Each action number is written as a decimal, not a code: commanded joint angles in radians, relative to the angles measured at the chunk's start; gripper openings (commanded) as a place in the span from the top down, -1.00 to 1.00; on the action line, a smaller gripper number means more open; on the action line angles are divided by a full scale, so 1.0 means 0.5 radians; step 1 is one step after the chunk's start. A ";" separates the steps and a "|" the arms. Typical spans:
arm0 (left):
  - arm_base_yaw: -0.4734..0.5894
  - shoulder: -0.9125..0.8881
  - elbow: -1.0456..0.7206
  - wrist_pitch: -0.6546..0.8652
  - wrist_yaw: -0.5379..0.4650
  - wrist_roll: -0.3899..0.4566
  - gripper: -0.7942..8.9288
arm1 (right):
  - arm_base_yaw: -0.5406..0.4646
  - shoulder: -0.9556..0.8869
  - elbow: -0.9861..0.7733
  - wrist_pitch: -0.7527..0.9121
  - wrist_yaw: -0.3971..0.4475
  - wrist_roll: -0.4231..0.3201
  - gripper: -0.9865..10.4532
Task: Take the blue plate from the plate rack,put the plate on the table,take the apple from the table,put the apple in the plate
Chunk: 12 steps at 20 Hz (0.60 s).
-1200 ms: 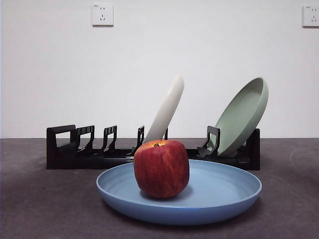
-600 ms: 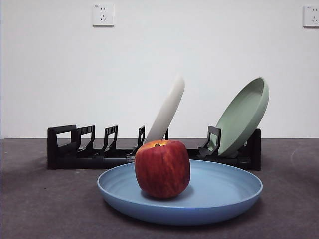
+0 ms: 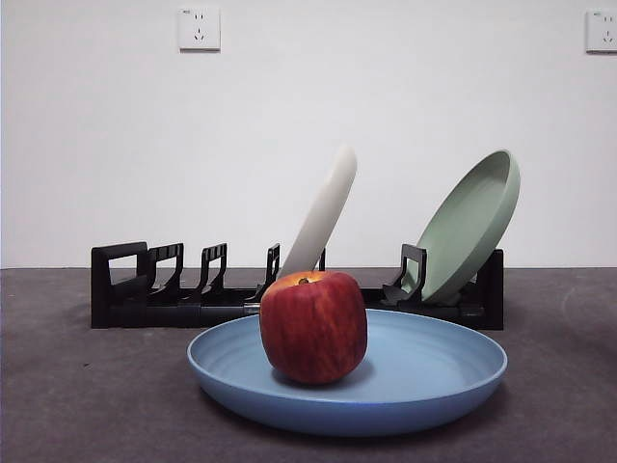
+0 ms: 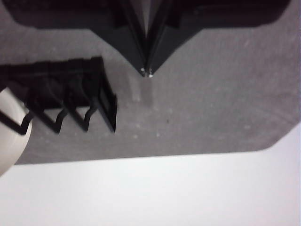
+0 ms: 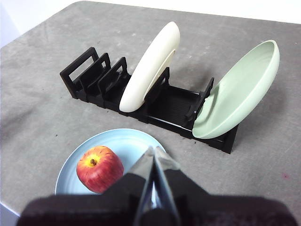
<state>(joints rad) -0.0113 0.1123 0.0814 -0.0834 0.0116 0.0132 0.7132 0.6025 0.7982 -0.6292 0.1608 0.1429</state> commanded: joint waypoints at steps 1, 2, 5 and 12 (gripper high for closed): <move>0.033 -0.069 -0.096 0.030 0.002 -0.027 0.84 | 0.001 -0.002 -0.005 0.013 0.006 0.013 0.85; 0.043 -0.086 -0.135 0.027 -0.008 -0.026 0.84 | 0.001 -0.002 -0.005 0.012 0.005 0.013 0.85; 0.085 -0.160 -0.156 -0.107 -0.011 -0.019 0.84 | 0.001 -0.002 -0.005 0.013 0.007 0.013 0.85; 0.114 -0.217 -0.156 -0.197 -0.013 -0.050 0.84 | 0.001 -0.002 -0.005 0.013 0.006 0.013 0.85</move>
<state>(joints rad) 0.0429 0.0051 0.0170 -0.1856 0.0082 -0.0017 0.7132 0.6025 0.7982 -0.6292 0.1608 0.1425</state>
